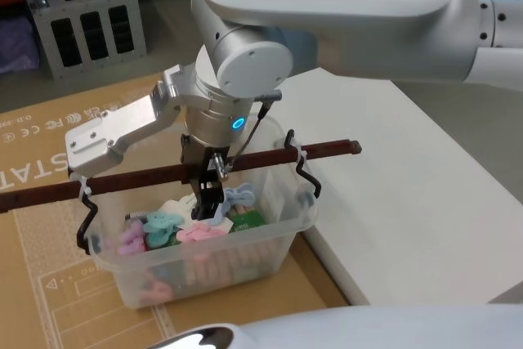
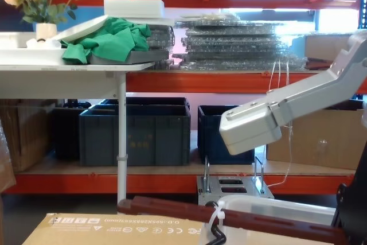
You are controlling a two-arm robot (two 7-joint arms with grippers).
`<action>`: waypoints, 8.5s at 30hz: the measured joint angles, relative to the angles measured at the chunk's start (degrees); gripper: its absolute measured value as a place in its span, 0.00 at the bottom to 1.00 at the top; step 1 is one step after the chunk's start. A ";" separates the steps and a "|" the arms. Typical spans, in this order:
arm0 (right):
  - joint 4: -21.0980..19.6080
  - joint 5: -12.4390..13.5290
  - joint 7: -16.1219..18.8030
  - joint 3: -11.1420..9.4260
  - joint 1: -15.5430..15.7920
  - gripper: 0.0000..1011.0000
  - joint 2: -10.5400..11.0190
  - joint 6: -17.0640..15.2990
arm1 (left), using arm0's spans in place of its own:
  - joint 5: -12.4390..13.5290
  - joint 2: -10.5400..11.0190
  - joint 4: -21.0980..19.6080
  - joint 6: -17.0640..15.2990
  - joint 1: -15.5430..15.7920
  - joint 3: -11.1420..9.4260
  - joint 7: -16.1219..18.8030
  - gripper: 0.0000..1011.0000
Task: Use one hand to grasp the basket and place it at the designated location.
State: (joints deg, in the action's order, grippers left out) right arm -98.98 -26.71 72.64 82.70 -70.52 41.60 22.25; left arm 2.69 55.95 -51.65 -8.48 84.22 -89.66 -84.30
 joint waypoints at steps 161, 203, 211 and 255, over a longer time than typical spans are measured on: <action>3.62 -1.46 1.06 -2.48 0.54 0.99 -1.26 -1.52 | 0.00 0.00 0.00 0.00 0.00 0.00 0.00 0.00; 7.43 -3.06 -1.06 -0.92 1.55 0.38 -3.81 -1.83 | 0.00 0.00 0.00 0.00 0.00 0.00 0.00 0.00; 7.88 -3.21 -1.22 -1.13 1.50 0.14 -3.60 -1.82 | 0.00 0.00 0.01 0.00 0.00 0.00 0.00 0.00; 6.17 6.42 0.44 -9.76 -0.91 0.00 3.56 -2.12 | 0.00 0.00 0.00 0.00 0.00 0.00 0.00 0.00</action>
State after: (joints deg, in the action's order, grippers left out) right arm -92.80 -20.29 73.08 72.94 -71.43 45.16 20.13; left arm 2.69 55.94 -51.65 -8.48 84.22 -89.66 -84.30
